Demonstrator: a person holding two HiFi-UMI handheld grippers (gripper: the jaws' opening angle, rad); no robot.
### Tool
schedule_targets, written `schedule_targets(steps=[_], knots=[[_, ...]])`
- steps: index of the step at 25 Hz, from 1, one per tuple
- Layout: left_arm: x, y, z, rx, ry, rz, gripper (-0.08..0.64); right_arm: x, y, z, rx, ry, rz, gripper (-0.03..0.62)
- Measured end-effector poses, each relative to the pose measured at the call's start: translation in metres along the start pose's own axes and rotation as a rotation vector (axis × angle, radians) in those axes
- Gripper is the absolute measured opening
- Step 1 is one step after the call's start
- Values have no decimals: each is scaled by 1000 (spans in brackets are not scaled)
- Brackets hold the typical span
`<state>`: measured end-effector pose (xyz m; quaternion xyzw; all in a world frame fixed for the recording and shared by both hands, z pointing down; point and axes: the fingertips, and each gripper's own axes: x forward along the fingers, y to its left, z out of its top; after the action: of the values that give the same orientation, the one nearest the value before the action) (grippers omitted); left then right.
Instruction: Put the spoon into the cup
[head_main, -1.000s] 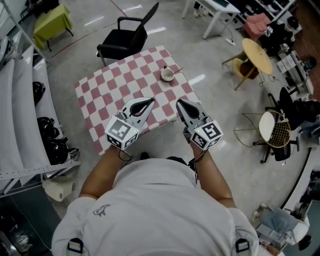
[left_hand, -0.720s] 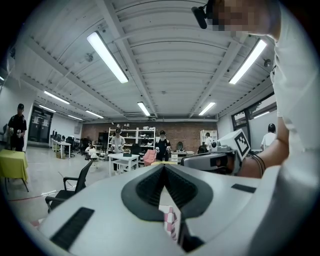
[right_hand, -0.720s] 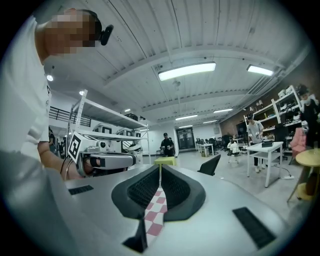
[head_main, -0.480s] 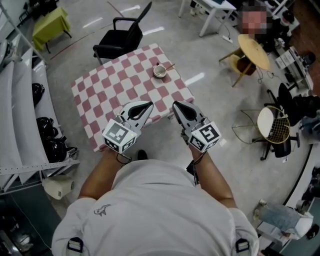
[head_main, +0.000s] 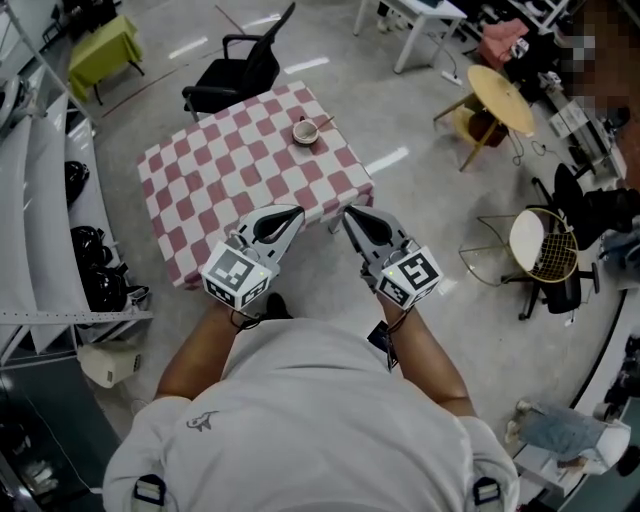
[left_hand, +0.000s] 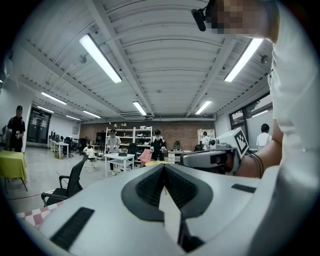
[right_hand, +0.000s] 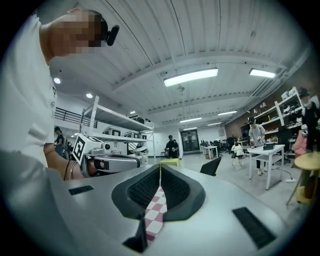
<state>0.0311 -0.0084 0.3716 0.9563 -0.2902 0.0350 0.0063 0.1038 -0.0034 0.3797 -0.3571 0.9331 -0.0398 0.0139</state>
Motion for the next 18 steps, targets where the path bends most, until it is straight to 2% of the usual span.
schedule_targets(steps=[8, 18], knots=[[-8, -64, -1, -14, -8, 16, 14, -62, 15, -12, 3, 11, 14, 35], [-37, -140, 0, -12, -13, 48, 14, -130, 53, -17, 1, 32, 54, 35]])
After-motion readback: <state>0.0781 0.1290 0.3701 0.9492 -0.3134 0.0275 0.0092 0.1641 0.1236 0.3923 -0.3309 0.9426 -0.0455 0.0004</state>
